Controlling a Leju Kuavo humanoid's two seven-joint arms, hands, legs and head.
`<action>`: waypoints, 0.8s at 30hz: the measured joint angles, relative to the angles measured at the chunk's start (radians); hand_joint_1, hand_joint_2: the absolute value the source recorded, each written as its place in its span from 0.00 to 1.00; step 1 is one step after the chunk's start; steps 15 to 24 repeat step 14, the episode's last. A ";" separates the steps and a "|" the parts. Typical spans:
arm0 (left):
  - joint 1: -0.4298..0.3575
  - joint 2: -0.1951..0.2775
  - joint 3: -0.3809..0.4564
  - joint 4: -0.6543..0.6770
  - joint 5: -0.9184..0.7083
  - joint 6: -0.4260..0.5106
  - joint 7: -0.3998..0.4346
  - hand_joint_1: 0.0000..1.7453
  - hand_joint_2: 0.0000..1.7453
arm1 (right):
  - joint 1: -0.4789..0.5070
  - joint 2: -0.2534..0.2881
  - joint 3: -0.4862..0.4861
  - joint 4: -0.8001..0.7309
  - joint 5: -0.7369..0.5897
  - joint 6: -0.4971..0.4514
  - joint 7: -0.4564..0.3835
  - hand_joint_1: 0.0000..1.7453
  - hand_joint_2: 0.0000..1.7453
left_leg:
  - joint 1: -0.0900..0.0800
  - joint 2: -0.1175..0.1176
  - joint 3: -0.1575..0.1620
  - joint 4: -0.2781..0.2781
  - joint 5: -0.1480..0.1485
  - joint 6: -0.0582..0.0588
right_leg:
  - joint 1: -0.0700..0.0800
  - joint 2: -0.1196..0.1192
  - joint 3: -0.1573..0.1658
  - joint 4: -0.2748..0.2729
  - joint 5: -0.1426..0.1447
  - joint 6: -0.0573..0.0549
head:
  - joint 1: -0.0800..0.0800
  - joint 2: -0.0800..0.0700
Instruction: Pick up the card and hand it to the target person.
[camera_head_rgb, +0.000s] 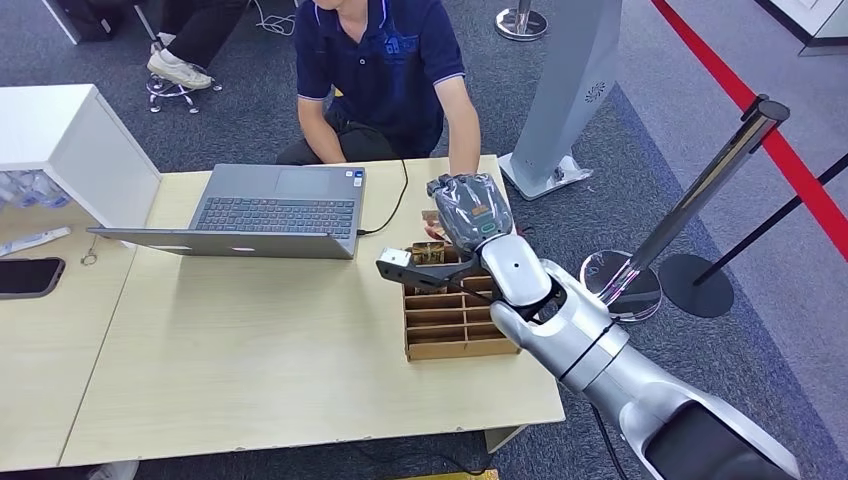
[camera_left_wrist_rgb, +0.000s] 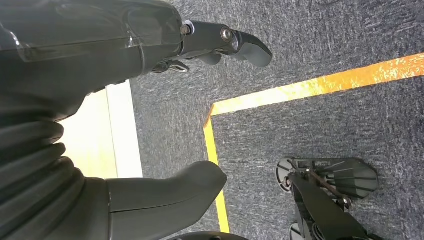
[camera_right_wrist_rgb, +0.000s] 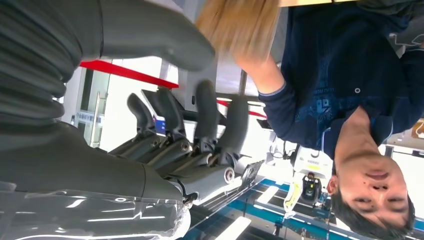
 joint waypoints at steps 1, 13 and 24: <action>0.000 0.000 -0.001 0.000 0.000 0.000 -0.001 0.00 1.00 | 0.000 0.004 0.000 0.006 0.000 -0.003 -0.002 0.00 1.00 | 0.000 0.000 0.000 0.000 0.000 0.000 | 0.000 0.000 0.000 0.000 0.000 0.000 | 0.000 0.000; 0.000 0.000 -0.010 0.000 0.017 0.005 -0.001 0.00 1.00 | 0.054 0.034 0.001 -0.001 -0.013 -0.026 -0.014 0.00 1.00 | 0.000 0.000 0.000 0.000 0.000 0.000 | 0.000 0.000 0.000 0.000 0.000 0.000 | 0.000 0.000; 0.000 0.000 -0.010 0.000 0.018 0.005 -0.001 0.00 1.00 | 0.056 0.034 0.001 -0.003 -0.014 -0.027 -0.014 0.00 1.00 | 0.000 0.000 0.000 0.000 0.000 0.000 | 0.000 0.000 0.000 0.000 0.000 0.000 | 0.000 0.000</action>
